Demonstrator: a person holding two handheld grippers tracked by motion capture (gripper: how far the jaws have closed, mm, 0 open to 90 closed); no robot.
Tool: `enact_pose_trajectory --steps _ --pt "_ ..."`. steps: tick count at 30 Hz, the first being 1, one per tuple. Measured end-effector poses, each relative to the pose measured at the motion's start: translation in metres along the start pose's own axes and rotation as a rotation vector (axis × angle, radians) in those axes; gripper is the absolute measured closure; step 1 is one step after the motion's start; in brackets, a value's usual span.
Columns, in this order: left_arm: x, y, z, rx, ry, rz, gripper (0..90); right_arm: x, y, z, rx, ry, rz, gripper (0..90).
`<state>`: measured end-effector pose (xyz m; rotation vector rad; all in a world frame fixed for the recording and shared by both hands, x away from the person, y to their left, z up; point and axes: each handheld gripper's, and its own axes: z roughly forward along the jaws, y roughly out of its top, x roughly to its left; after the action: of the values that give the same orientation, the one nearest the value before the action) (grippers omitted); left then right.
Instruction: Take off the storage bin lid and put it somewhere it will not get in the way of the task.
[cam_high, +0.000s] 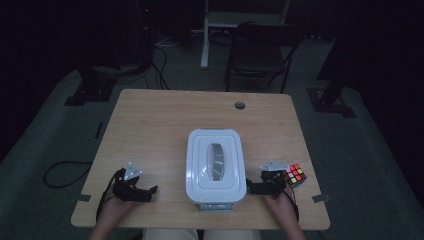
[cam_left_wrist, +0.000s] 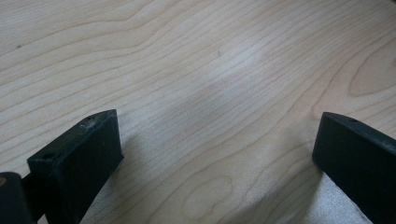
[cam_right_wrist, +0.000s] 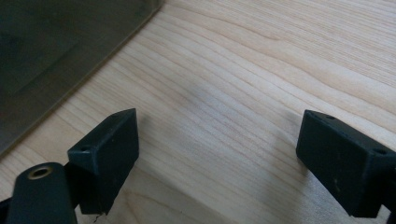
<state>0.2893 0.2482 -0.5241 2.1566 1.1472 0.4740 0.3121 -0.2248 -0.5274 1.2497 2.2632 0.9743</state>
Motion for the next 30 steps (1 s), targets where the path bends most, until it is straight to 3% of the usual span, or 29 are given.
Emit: enact_pose_trajectory --steps 4,8,15,22,30 --pt "0.001 0.002 -0.003 0.023 -0.009 -0.005 2.0 0.0 0.0 0.0 0.0 0.0 0.0 12.9" --pt "0.002 0.008 -0.014 0.01 -0.042 -0.024 2.0 0.0 0.0 0.0 0.0 0.0 0.0 12.9" --pt "-0.001 0.033 -0.045 -0.063 -0.09 -0.043 2.1 0.0 0.0 0.0 0.0 0.0 0.0 12.9" --pt "-0.015 0.064 -0.07 -0.125 -0.135 0.022 2.1 0.0 0.0 0.0 0.0 0.0 0.0 12.9" --pt "-0.034 0.087 -0.078 -0.163 -0.22 0.069 2.2 0.0 0.0 0.0 0.0 0.0 0.0 12.9"
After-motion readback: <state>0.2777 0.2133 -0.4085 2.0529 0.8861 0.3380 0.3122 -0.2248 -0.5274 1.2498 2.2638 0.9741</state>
